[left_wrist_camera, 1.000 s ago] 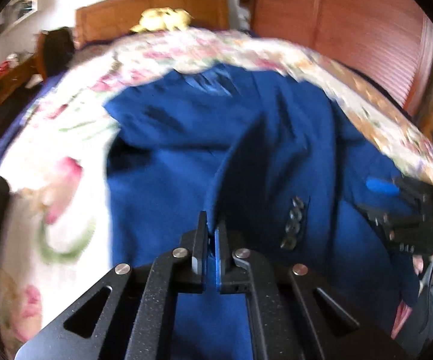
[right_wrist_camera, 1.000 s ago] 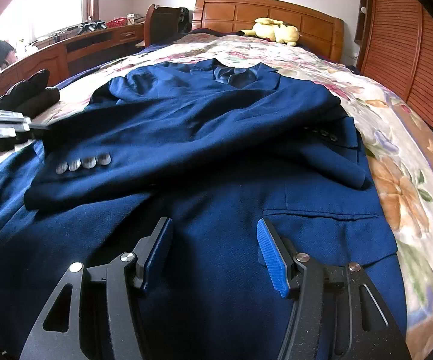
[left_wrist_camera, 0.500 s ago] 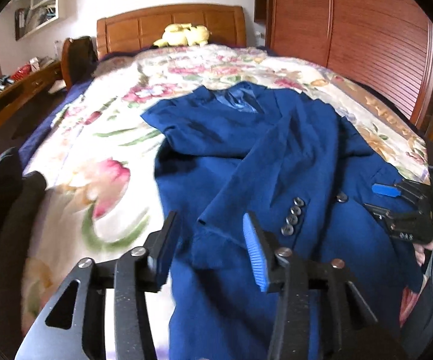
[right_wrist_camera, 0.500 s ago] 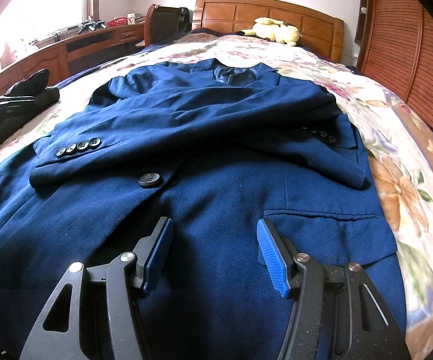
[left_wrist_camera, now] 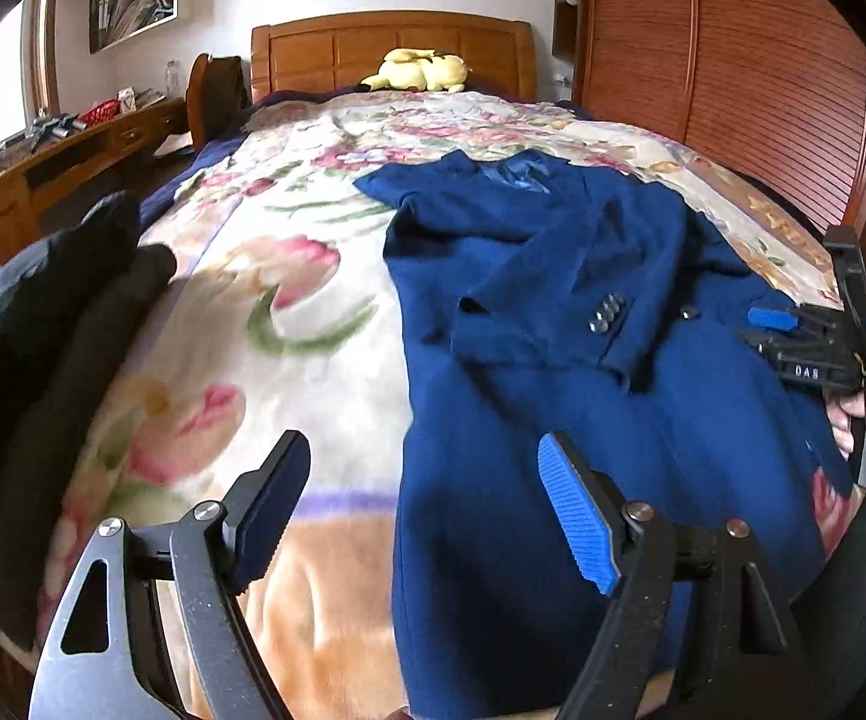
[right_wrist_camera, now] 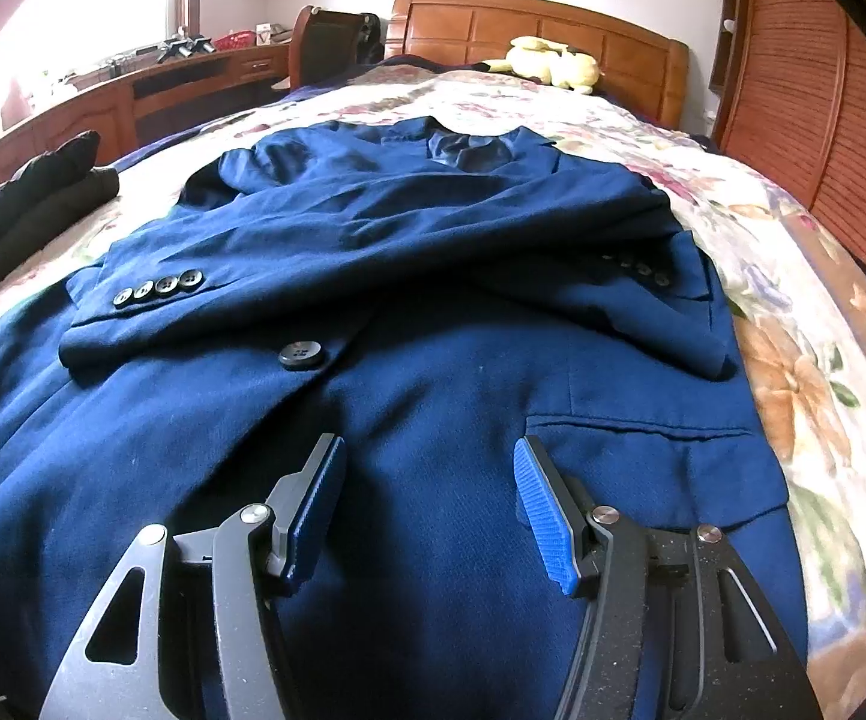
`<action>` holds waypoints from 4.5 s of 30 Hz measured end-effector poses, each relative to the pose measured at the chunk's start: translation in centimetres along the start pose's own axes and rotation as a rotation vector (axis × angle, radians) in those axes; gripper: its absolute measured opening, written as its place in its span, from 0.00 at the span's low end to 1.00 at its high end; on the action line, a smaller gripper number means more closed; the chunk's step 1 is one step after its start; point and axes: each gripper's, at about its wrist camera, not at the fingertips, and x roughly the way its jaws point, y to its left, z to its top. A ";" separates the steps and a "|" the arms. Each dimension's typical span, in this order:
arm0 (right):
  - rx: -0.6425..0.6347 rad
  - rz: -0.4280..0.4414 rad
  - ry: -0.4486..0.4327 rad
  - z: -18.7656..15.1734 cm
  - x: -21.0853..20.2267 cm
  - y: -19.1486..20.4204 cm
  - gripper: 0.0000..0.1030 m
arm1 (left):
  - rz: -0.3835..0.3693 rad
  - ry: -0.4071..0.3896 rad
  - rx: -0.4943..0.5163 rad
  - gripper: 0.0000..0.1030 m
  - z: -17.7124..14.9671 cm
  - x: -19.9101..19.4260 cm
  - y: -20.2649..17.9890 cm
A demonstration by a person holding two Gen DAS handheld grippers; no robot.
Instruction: Fold large clothes
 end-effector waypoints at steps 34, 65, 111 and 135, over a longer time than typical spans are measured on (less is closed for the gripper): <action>0.172 -0.025 0.089 -9.7 -10.7 -10.9 0.58 | -0.009 0.082 -0.009 0.67 -3.6 -0.8 0.0; 0.111 0.049 -0.112 -10.0 -18.7 -8.1 0.05 | -0.104 -0.153 0.035 0.05 -3.3 -10.6 -3.4; 0.079 -0.250 -0.226 19.8 12.7 -17.8 0.05 | 0.160 -0.216 0.094 0.05 31.0 14.6 2.6; 0.106 -0.085 -0.064 11.0 11.1 -17.0 0.77 | -0.056 0.004 0.160 0.72 17.9 14.6 0.9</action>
